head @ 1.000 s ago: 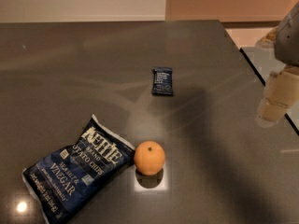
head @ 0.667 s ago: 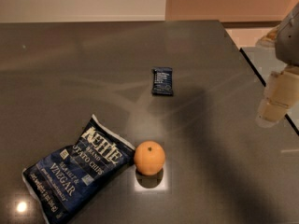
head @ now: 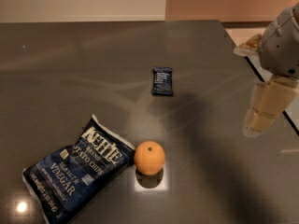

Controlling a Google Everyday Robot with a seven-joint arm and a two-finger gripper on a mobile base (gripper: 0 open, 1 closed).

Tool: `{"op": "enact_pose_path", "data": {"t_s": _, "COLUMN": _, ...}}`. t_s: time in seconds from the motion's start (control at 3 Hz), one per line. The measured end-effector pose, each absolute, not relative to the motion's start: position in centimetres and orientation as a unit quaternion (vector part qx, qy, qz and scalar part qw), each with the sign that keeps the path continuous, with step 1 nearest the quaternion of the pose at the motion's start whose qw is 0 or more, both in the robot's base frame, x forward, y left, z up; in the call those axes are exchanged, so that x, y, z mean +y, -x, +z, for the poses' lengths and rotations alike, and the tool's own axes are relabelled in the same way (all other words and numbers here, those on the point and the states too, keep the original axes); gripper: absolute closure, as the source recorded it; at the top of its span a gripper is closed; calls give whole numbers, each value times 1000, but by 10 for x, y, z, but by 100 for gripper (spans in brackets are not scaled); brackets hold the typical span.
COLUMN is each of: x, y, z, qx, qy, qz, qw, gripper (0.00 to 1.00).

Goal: Move orange near rxbar blueberry

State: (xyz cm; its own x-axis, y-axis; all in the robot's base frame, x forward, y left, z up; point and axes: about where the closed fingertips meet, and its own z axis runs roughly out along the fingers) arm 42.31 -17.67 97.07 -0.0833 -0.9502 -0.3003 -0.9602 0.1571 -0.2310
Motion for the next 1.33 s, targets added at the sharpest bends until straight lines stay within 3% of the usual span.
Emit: {"op": "enact_pose_path", "data": {"t_s": 1.33, "x": -36, "y": -382, "z": 873, "qx": 642, "qy": 720, "qz": 173, "qw": 195, "gripper": 0}}
